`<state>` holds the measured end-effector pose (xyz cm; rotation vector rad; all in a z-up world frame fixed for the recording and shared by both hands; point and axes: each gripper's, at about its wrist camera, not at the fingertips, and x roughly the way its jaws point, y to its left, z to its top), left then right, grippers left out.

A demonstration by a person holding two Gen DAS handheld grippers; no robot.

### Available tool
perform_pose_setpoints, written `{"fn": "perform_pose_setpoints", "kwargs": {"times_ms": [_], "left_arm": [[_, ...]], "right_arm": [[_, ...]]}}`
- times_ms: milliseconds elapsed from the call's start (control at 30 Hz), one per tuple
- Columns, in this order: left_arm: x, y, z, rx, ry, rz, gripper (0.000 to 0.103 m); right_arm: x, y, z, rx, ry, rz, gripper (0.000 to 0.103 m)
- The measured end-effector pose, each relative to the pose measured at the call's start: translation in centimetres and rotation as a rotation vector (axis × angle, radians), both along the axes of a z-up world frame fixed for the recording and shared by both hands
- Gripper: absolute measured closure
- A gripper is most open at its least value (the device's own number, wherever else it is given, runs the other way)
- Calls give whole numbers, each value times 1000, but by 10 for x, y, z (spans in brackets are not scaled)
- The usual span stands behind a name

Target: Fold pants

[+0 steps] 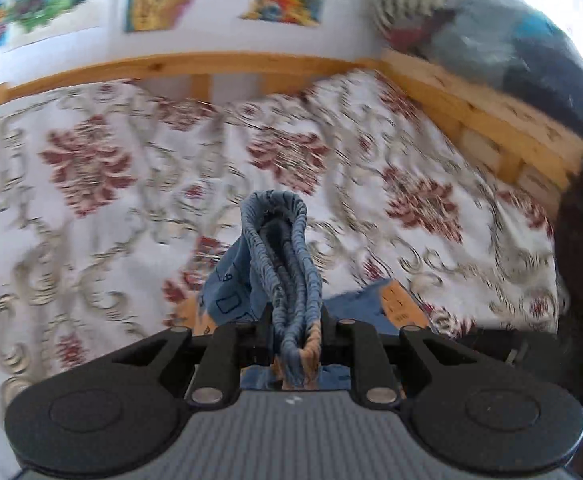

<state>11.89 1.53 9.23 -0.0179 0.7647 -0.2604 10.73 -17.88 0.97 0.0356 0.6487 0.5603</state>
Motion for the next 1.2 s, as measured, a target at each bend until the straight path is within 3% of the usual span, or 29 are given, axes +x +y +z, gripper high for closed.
{"fn": "perform_pose_setpoints", "kwargs": {"times_ms": [133, 233, 267, 433, 533, 600, 667, 767, 1033, 1200], "left_arm": [[4, -35, -23, 37, 18, -50, 83], [1, -59, -40, 95, 19, -78, 83], [1, -67, -45, 118, 17, -78, 83], [-5, -91, -58, 206, 8, -66, 83], [-7, -101, -61, 252, -2, -73, 83], [-6, -104, -62, 269, -7, -75, 82], [-6, -107, -63, 279, -6, -75, 82], [-6, -113, -62, 309, -30, -79, 82], [-11, -144, -66, 389, -86, -152, 82], [-5, -163, -72, 397, -76, -182, 82]], "right_arm": [[44, -64, 19, 240, 151, -37, 55], [79, -79, 25, 346, 263, 15, 40], [86, -79, 25, 360, 285, 28, 36], [109, -53, 24, 330, 377, 89, 37], [107, -46, 20, 357, 416, 119, 44], [104, -41, 19, 303, 404, 104, 70], [103, -41, 16, 299, 406, 96, 76], [101, -48, 17, 297, 392, 73, 96], [95, -71, 23, 278, 353, 48, 99], [94, -83, 22, 256, 333, 37, 99]]}}
